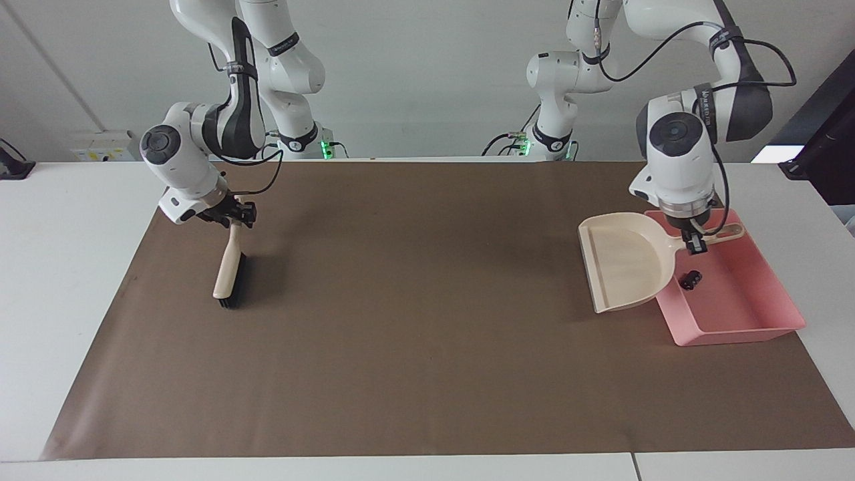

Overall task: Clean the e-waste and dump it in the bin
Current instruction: 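Lower the dustpan onto the table beside the bin with the left gripper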

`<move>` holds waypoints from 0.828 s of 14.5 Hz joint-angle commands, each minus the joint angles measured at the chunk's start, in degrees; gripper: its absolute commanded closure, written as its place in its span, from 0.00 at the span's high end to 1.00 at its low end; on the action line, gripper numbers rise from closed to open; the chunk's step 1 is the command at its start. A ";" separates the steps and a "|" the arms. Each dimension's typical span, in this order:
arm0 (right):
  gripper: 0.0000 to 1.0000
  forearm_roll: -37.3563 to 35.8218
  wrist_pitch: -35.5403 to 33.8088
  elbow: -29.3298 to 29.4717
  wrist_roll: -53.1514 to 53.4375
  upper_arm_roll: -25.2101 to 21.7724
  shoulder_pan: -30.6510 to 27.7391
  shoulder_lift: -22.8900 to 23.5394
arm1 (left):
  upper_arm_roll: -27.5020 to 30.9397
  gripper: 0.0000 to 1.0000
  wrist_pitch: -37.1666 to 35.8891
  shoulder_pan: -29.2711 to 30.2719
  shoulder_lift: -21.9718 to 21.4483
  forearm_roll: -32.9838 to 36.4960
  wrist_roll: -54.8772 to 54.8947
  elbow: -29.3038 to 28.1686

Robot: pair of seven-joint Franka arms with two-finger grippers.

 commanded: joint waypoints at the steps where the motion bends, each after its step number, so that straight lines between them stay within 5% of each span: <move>1: 1.00 -0.95 -6.50 7.05 0.33 0.73 0.05 -1.19 | 0.85 0.00 1.11 -4.87 -2.29 -3.25 -6.99 -5.00; 7: 1.00 -0.86 -10.81 23.40 2.69 1.87 3.30 -2.07 | 0.85 0.00 7.87 -11.91 -0.80 -3.97 -14.84 -10.28; 12: 1.00 0.02 -30.05 41.16 12.98 1.96 3.22 3.89 | 0.85 0.00 11.30 -12.97 1.67 -4.14 -14.92 -11.25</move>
